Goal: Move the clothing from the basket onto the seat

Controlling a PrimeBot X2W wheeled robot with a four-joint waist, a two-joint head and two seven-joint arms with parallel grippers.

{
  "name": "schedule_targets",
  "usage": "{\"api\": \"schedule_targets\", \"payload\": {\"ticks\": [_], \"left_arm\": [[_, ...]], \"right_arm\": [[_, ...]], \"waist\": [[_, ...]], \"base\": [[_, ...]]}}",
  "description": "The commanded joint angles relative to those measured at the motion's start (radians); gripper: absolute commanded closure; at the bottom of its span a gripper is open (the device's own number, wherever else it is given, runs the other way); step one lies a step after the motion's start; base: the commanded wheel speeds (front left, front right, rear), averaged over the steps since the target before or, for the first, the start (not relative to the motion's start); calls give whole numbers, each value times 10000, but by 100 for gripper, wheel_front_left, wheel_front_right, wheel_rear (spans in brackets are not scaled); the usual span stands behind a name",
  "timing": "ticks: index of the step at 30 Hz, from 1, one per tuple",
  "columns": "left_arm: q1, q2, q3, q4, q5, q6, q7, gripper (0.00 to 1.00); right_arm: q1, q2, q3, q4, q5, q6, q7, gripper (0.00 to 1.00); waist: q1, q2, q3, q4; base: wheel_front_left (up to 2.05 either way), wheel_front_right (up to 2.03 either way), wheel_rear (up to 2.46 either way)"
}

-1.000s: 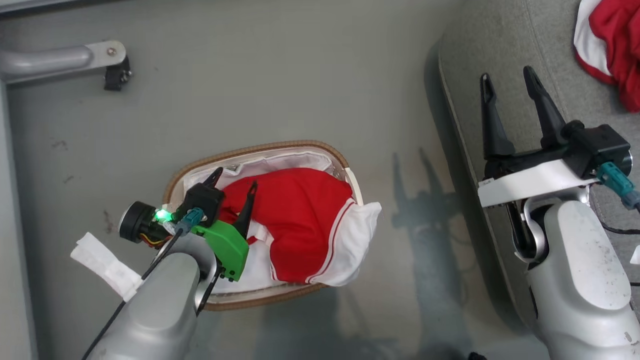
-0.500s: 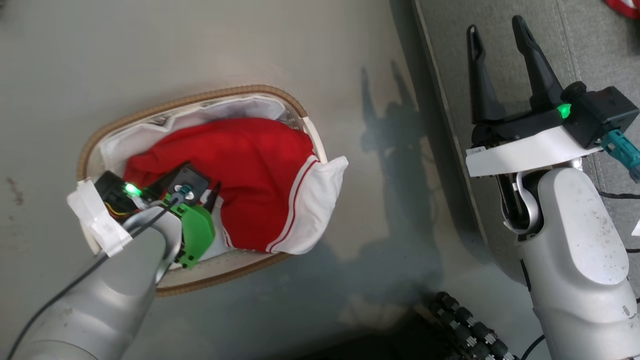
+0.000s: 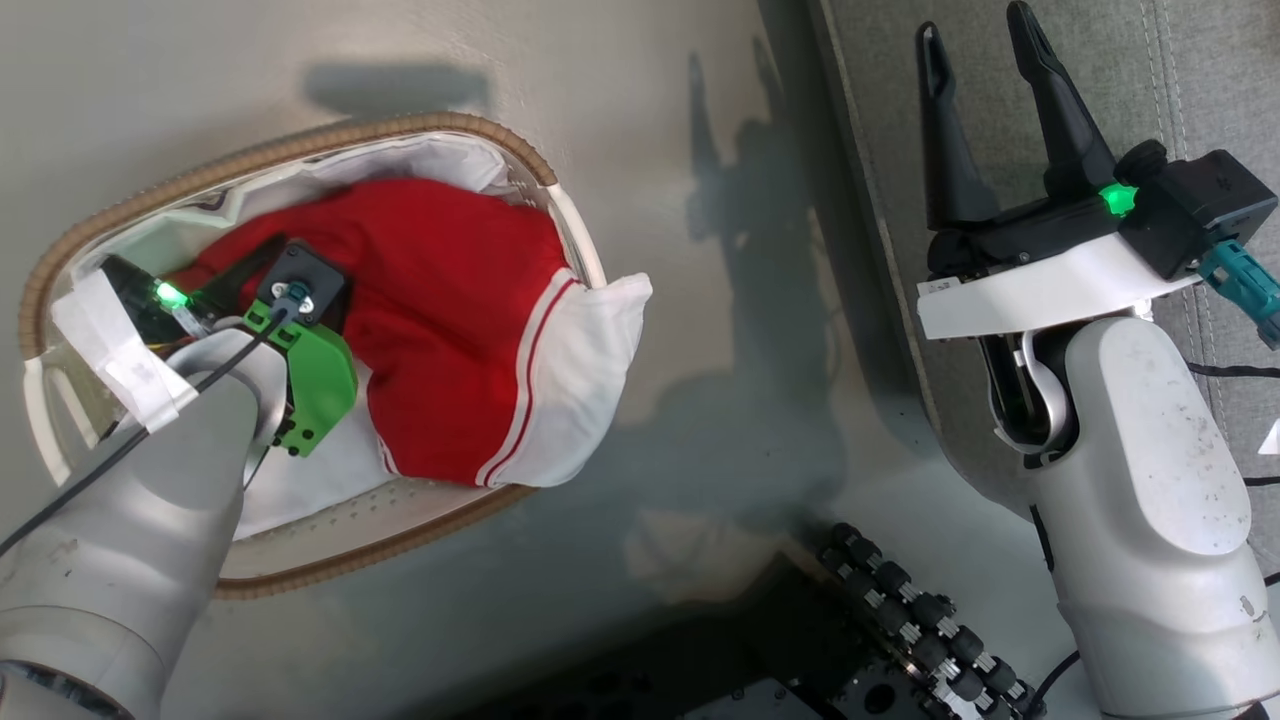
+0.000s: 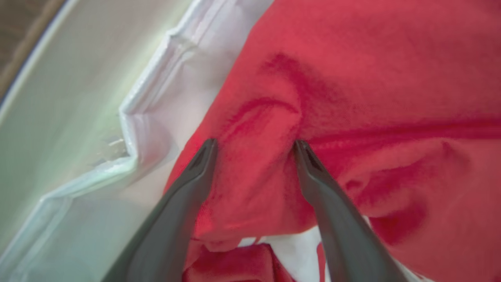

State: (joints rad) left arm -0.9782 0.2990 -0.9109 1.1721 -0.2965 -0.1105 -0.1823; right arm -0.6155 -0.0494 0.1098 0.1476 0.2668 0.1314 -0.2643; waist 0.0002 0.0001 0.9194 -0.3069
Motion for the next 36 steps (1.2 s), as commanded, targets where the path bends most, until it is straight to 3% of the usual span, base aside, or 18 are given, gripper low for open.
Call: {"api": "schedule_targets", "payload": {"ticks": [1, 3, 4, 5, 6, 7, 14, 22, 28, 36], "left_arm": [[-200, 4, -14, 133, 16, 59, 10, 0], [-215, -100, 5, 249, -71, 52, 59, 0], [-216, -156, 5, 310, -101, 44, 73, 5], [-220, -196, -7, 377, -122, 41, 87, 55], [-215, -213, -21, 429, -145, 34, 110, 81], [-203, -228, -28, 481, -185, 17, 123, 100], [-12, -516, 40, 627, -458, 1, -107, 100], [473, -1117, 185, 320, -808, -52, -671, 100], [931, -1340, 148, -554, -943, -121, -845, 100], [1910, -1051, 526, -2735, -947, -165, -833, 100]], "right_arm": [[-103, -21, 37, -25, 91, -14, -2, 0], [-91, -19, 77, 8, 122, -14, -2, 0], [-82, -21, 89, 27, 131, -14, -2, 0], [-71, -21, 107, 44, 130, -14, -4, 0], [-63, -21, 116, 56, 130, -14, -2, 0], [-57, -21, 122, 71, 128, -14, -2, 0], [-31, -19, 23, 218, 16, -14, -2, 0], [293, -25, -190, 519, -412, -14, -2, 0], [677, -27, -473, 714, -912, -14, -4, 0], [1501, -30, -768, 1039, -1500, -14, -2, 0]], "waist": [[-2, -1, 164, -119], [-2, -1, 189, -130], [-2, -1, 197, -133], [-2, -1, 200, -134], [-2, -1, 200, -134], [-2, -1, 198, -134], [-2, -1, 26, -22], [-2, -1, -917, 428], [-2, -1, -2042, 928], [-2, -1, -3965, 1554]], "base": [[0, 0, 0], [0, 0, 0], [0, 0, 0], [0, 0, 0], [0, 0, 0], [0, 0, 0], [0, 0, 0], [0, 0, 0], [0, 0, 0], [0, 0, 0]]}}
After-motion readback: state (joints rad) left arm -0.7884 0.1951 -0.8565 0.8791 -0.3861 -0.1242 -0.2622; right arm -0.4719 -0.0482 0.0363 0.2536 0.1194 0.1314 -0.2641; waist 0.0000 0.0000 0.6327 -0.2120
